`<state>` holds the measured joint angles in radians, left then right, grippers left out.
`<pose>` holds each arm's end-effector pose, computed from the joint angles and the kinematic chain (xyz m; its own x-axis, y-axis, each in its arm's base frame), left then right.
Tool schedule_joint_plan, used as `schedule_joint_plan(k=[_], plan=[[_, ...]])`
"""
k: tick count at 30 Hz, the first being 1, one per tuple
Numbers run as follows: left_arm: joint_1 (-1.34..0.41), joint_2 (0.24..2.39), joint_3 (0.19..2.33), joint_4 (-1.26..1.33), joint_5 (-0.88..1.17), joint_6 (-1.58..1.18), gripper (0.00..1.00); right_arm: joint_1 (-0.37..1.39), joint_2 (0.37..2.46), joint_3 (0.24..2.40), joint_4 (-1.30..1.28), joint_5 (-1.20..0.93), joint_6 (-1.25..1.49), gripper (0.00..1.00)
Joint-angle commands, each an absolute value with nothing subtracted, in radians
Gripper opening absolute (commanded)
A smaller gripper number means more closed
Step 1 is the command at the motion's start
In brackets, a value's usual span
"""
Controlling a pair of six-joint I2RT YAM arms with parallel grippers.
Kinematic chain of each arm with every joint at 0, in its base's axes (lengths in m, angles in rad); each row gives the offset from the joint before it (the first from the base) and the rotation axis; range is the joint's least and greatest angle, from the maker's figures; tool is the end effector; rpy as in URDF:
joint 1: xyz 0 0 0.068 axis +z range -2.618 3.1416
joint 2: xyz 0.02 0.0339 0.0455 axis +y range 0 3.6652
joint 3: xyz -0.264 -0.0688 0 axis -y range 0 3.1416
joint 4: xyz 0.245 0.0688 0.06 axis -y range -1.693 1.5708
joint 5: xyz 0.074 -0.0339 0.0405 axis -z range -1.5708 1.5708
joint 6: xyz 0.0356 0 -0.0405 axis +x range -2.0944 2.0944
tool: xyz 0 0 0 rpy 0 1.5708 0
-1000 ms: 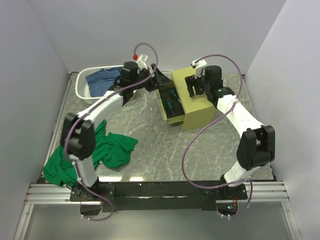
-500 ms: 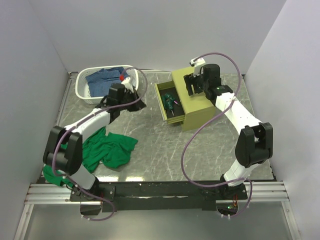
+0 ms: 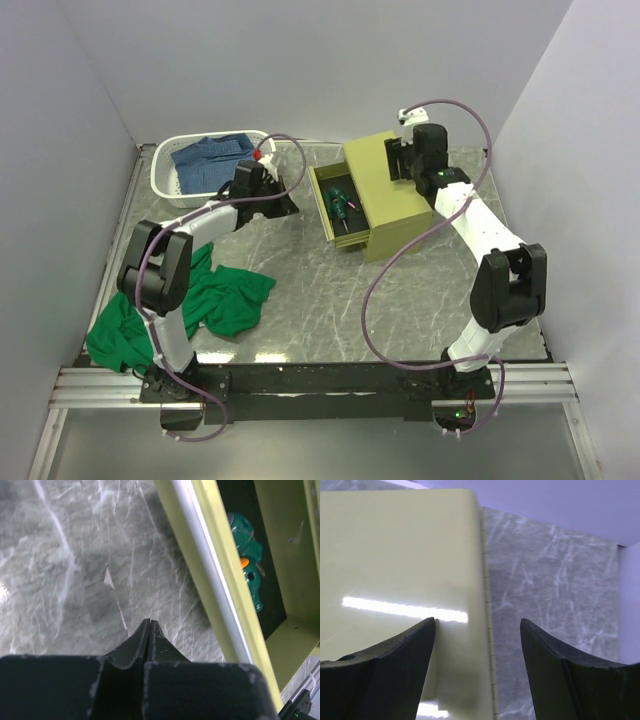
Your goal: Sort the tools into containers
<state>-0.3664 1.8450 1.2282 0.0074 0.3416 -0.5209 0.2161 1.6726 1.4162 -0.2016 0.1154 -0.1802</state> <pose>0.3825 -0.1595 0.2133 -0.7591 -0.2109 -0.6158 0.2493 0.7797 -0.5744 0.3888 0.0811 0.3237 -0.4048 -0.2711 -0.8733 -0.1877 0.9593 -0.2108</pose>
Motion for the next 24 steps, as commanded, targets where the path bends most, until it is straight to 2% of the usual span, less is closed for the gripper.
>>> schedule_joint_plan(k=[1,9,24], plan=[[-0.399,1.876,1.331,-0.024,0.354,-0.528,0.01,0.144,1.733,1.431,-0.296,0.265,-0.233,0.75],[-0.485,1.95,1.427,-0.057,0.341,-0.497,0.01,0.107,1.773,1.402,-0.328,0.252,-0.265,0.76],[-0.612,2.098,1.644,-0.066,0.304,-0.502,0.01,0.138,1.824,1.385,-0.471,-0.023,-0.259,0.73]])
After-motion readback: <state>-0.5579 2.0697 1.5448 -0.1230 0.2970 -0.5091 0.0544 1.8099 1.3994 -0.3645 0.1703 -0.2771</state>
